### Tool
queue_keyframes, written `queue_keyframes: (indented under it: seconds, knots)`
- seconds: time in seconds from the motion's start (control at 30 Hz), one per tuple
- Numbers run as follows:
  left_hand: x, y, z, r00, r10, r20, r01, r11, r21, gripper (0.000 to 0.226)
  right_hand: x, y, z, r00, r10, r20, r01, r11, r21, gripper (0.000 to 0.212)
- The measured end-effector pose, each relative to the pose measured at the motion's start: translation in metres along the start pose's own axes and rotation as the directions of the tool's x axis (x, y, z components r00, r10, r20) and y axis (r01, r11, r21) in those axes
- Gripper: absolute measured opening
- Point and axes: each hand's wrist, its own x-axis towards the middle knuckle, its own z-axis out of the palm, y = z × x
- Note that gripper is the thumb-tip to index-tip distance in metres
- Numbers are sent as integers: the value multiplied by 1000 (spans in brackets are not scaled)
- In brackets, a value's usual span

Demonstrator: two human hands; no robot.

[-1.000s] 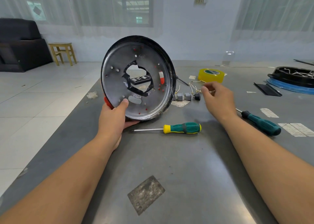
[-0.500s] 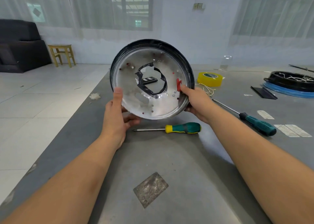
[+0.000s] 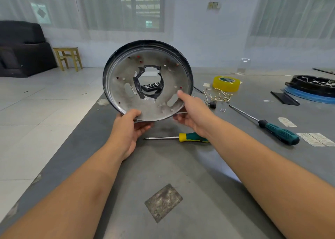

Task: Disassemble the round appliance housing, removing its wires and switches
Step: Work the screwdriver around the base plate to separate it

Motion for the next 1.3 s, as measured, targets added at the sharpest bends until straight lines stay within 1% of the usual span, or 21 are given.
queue_keyframes:
  seconds: [0.07,0.1,0.13,0.23,0.3,0.37,0.47,0.57,0.6,0.63,0.67,0.7,0.73,0.77,0.8,0.87,0.97,1.03,1.1,1.2,1.3]
  knots:
    - [0,-1,1,999,33,14,-33,999,18,35,3,-2,-7,998,6,-67,-6,1000,-8,30]
    - [-1,-1,2,998,48,27,-49,999,16,35,4,-2,-8,997,13,-74,-13,1000,5,29]
    - [-3,0,3,998,56,39,-57,998,7,41,5,-1,-9,997,19,-70,-18,1000,23,28]
    - [-9,4,5,994,56,94,-57,998,6,75,3,4,-2,998,34,-59,-29,995,93,28]
    - [-12,4,7,990,54,129,-60,997,46,79,0,8,8,999,25,-22,-21,989,150,25]
    - [-12,3,8,990,41,131,-51,996,72,69,-2,11,16,1000,7,30,-12,984,176,23]
    - [-6,2,5,997,-13,80,9,999,42,44,-3,13,20,996,-45,82,34,991,130,27]
    - [-2,2,3,998,1,56,1,999,-37,38,-4,7,12,991,-59,122,50,996,76,35]
    - [-2,2,2,999,12,47,-9,999,-52,38,-4,4,8,992,-60,109,60,998,8,45]
    - [-2,3,2,999,19,36,-17,998,-57,40,-4,2,4,994,-75,78,84,988,-128,56]
    - [-1,3,1,999,23,23,-22,998,-57,42,-4,0,-1,992,-123,40,129,940,-315,64]
    - [-1,3,1,1000,26,11,-25,998,-60,44,-5,0,-8,977,-211,17,191,845,-499,65]
    - [0,2,0,1000,25,3,-24,998,-64,45,-6,1,-17,946,-322,25,262,719,-644,59]
    - [1,2,0,1000,22,-2,-22,997,-67,45,-9,4,-27,903,-424,60,327,594,-735,52]
    - [1,1,0,1000,18,-3,-18,998,-68,46,-13,8,-37,864,-494,103,374,489,-788,46]
    - [1,1,-1,1000,12,4,-11,998,-70,47,-23,16,-59,826,-522,211,428,339,-838,46]
    - [2,1,-2,1000,3,14,-2,998,-63,49,-34,27,-91,842,-399,362,455,167,-875,64]
    - [3,1,-2,1000,-3,12,4,999,-44,50,-37,31,-107,853,-307,423,475,120,-872,55]
    - [5,0,-2,1000,-10,10,10,999,-31,51,-38,33,-114,830,-275,486,531,119,-839,39]
    - [7,0,-3,1000,-21,16,21,999,-31,52,-36,37,-115,784,-311,538,591,107,-800,28]
    - [10,0,-6,999,-38,18,39,998,-41,52,-33,39,-112,755,-343,559,617,84,-782,27]
